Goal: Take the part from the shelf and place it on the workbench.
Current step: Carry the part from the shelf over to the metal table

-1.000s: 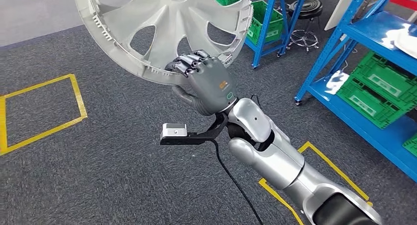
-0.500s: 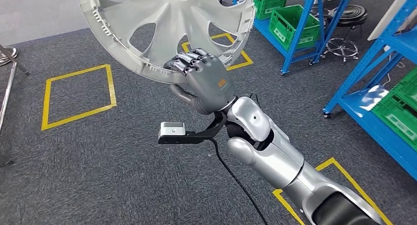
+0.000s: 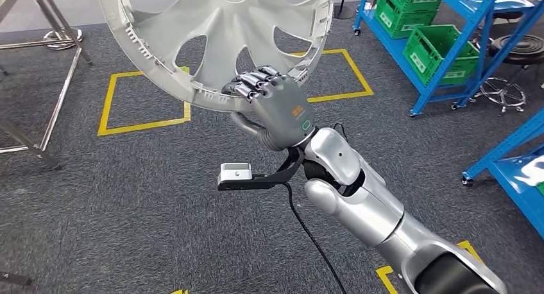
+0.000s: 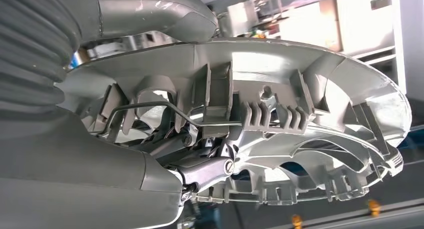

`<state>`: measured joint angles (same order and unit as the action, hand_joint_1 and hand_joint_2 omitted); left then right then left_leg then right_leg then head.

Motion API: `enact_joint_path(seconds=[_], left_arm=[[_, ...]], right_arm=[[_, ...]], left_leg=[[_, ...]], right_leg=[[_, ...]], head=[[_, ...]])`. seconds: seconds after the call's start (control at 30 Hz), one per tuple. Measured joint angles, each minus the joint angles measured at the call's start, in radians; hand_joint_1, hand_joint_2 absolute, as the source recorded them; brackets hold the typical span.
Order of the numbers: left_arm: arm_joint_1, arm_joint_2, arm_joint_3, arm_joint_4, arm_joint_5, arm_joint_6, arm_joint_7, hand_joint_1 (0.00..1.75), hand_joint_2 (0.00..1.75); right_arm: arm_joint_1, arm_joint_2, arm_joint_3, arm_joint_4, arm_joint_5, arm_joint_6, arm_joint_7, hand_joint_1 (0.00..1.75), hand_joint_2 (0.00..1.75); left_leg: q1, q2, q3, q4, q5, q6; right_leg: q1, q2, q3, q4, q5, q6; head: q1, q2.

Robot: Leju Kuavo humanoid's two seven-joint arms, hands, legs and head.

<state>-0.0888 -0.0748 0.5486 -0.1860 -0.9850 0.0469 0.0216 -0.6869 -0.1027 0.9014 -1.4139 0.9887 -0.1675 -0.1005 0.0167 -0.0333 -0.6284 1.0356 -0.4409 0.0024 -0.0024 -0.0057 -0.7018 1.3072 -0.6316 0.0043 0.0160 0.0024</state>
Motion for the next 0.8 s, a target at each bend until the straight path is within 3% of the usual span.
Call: enact_joint_path(seconds=[0.03, 0.07, 0.1, 0.17, 0.23, 0.3, 0.37, 0.43, 0.5, 0.53, 0.57, 0.6, 0.67, 0.7, 0.73, 0.8], left_arm=[[0.001, 0.000, 0.000, 0.000, 0.000, 0.000, -0.001, 0.00, 1.75], [0.001, 0.000, 0.000, 0.000, -0.001, 0.000, -0.001, 0.00, 1.75], [0.002, 0.000, 0.000, 0.000, -0.002, -0.001, -0.001, 0.00, 1.75], [0.001, 0.000, 0.000, 0.000, -0.004, -0.001, -0.001, 0.00, 1.75], [0.001, 0.000, 0.000, 0.000, -0.005, -0.001, 0.000, 0.00, 1.75], [0.004, 0.001, 0.000, 0.000, -0.005, -0.001, 0.004, 0.00, 1.75], [0.004, 0.000, 0.000, 0.001, -0.005, -0.001, 0.010, 0.00, 1.75], [0.002, -0.001, 0.000, 0.001, -0.004, -0.001, 0.013, 0.00, 1.75], [0.001, -0.002, 0.000, 0.001, -0.003, 0.000, 0.014, 0.00, 1.75], [0.002, -0.002, 0.000, 0.001, -0.002, 0.000, 0.014, 0.00, 1.75], [0.003, -0.001, 0.000, 0.001, -0.002, 0.000, 0.014, 0.00, 1.75], [0.004, -0.001, 0.000, 0.001, -0.001, 0.000, 0.014, 0.00, 1.75], [0.002, 0.000, 0.000, 0.000, -0.001, 0.000, 0.013, 0.00, 1.75], [0.001, 0.000, 0.000, 0.000, -0.001, 0.000, 0.013, 0.00, 1.75], [0.000, 0.000, 0.000, 0.000, -0.002, 0.000, 0.013, 0.00, 1.75], [0.000, 0.000, 0.000, 0.000, -0.002, 0.000, 0.014, 0.00, 1.75]], right_arm=[[0.000, -0.002, 0.000, 0.002, -0.002, 0.000, 0.000, 1.75, 1.75], [0.000, -0.003, 0.001, 0.004, -0.003, 0.000, 0.000, 1.75, 1.75], [0.000, -0.004, 0.001, 0.005, -0.005, 0.000, 0.000, 1.75, 1.75], [0.000, -0.005, 0.000, 0.005, -0.007, -0.001, 0.001, 1.75, 1.75], [0.001, -0.006, 0.001, 0.005, -0.009, -0.003, 0.001, 1.75, 1.75], [0.002, -0.003, 0.001, 0.005, -0.007, -0.005, 0.004, 1.75, 1.75], [0.003, 0.002, 0.001, 0.003, -0.003, -0.008, 0.010, 1.75, 1.75], [0.005, 0.005, 0.001, 0.003, 0.001, -0.009, 0.016, 1.75, 1.75], [0.007, 0.006, 0.001, 0.002, 0.006, -0.006, 0.018, 1.75, 1.75], [0.008, 0.006, 0.002, 0.002, 0.008, -0.003, 0.019, 1.75, 1.75], [0.008, 0.007, 0.002, 0.002, 0.009, 0.000, 0.019, 1.75, 1.75], [0.007, 0.007, 0.002, 0.002, 0.009, 0.003, 0.019, 1.75, 1.75], [0.005, 0.008, 0.002, 0.002, 0.009, 0.005, 0.021, 1.75, 1.75], [0.004, 0.009, 0.001, 0.002, 0.009, 0.005, 0.022, 1.75, 1.75], [0.003, 0.009, 0.001, 0.002, 0.008, 0.005, 0.023, 1.75, 1.75], [0.002, 0.009, 0.001, 0.002, 0.008, 0.005, 0.022, 1.75, 1.75]], left_leg=[[0.000, -0.014, 0.000, 0.001, 0.001, 0.000], [0.000, -0.028, 0.000, 0.001, 0.001, -0.002], [0.000, -0.043, 0.000, 0.003, 0.002, -0.003], [0.002, -0.069, -0.005, 0.005, 0.005, -0.011], [0.005, -0.091, -0.013, 0.003, 0.012, -0.025], [0.008, -0.105, -0.020, -0.003, 0.019, -0.040], [0.004, -0.065, -0.036, 0.021, 0.002, -0.048], [0.000, 0.000, -0.082, 0.122, -0.056, -0.053], [0.001, 0.022, -0.134, 0.245, -0.108, -0.057], [0.001, 0.024, -0.141, 0.269, -0.111, -0.059], [0.001, 0.027, -0.128, 0.255, -0.097, -0.059], [0.001, 0.035, -0.096, 0.201, -0.069, -0.059], [-0.003, 0.079, -0.020, 0.064, -0.025, -0.052], [-0.005, 0.095, 0.003, 0.020, -0.015, -0.045], [-0.007, 0.104, 0.012, 0.002, -0.014, -0.038], [-0.009, 0.095, 0.011, 0.003, -0.011, -0.030]], right_leg=[[0.000, 0.002, -0.009, 0.013, 0.007, -0.002], [-0.001, 0.005, 0.001, -0.013, 0.031, -0.004], [-0.002, 0.015, 0.029, -0.074, 0.068, -0.008], [-0.006, 0.063, 0.088, -0.205, 0.124, -0.012], [-0.005, 0.088, 0.108, -0.258, 0.138, -0.013], [-0.001, 0.065, 0.108, -0.264, 0.145, -0.022], [-0.003, 0.039, 0.112, -0.275, 0.152, -0.036], [-0.002, 0.010, 0.114, -0.279, 0.154, -0.045], [0.001, -0.018, 0.113, -0.278, 0.153, -0.049], [0.002, -0.032, 0.113, -0.278, 0.152, -0.050], [0.002, -0.045, 0.113, -0.277, 0.152, -0.049], [0.002, -0.058, 0.113, -0.276, 0.150, -0.048], [0.006, -0.081, 0.114, -0.272, 0.146, -0.041], [0.010, -0.090, 0.114, -0.270, 0.143, -0.036], [0.013, -0.097, 0.115, -0.268, 0.142, -0.033], [0.015, -0.103, 0.115, -0.268, 0.141, -0.029]], head=[[0.000, 0.000], [0.000, 0.000], [0.000, 0.000], [0.000, 0.000], [0.000, 0.000], [0.001, 0.000], [-0.003, 0.000], [-0.008, 0.000], [-0.009, 0.000], [-0.009, 0.000], [-0.009, 0.000], [-0.009, 0.000], [-0.009, 0.000], [-0.007, 0.000], [-0.006, 0.000], [-0.004, 0.000]])
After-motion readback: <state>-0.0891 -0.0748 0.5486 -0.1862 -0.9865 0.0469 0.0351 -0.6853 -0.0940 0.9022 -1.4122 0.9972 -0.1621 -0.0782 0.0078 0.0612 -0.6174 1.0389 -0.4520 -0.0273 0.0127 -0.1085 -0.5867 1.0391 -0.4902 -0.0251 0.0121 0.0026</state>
